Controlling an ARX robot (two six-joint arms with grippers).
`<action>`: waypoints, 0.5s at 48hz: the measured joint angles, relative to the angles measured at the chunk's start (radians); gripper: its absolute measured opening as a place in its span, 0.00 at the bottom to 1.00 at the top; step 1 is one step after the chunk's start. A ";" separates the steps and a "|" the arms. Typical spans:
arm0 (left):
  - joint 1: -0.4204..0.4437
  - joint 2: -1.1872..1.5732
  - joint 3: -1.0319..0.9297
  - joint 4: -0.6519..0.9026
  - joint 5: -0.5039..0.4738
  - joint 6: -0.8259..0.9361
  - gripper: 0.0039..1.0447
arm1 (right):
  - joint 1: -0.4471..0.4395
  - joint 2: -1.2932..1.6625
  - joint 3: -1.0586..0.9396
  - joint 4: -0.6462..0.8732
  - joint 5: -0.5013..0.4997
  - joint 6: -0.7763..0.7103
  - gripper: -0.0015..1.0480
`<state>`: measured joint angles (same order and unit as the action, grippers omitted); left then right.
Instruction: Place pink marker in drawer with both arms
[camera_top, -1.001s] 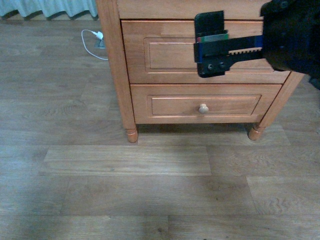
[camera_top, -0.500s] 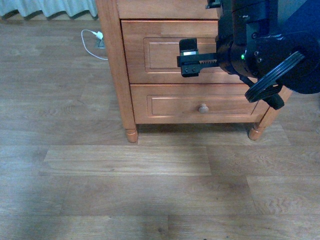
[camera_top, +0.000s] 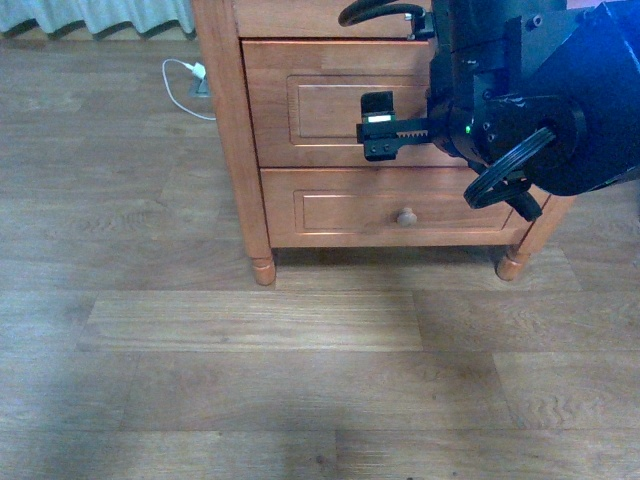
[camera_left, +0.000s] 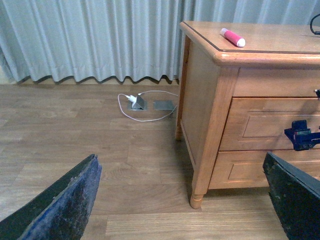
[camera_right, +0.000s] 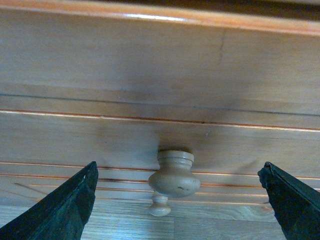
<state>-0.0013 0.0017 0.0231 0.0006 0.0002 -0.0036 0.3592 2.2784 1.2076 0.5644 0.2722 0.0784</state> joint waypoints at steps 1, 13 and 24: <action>0.000 0.000 0.000 0.000 0.000 0.000 0.94 | -0.001 0.002 0.002 0.000 0.001 0.000 0.92; 0.000 0.000 0.000 0.000 0.000 0.000 0.94 | -0.012 0.030 0.013 0.016 0.015 0.001 0.92; 0.000 0.000 0.000 0.000 0.000 0.000 0.94 | -0.012 0.032 0.009 0.034 0.014 0.000 0.92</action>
<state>-0.0013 0.0017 0.0231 0.0006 0.0002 -0.0036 0.3473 2.3100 1.2167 0.5983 0.2859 0.0784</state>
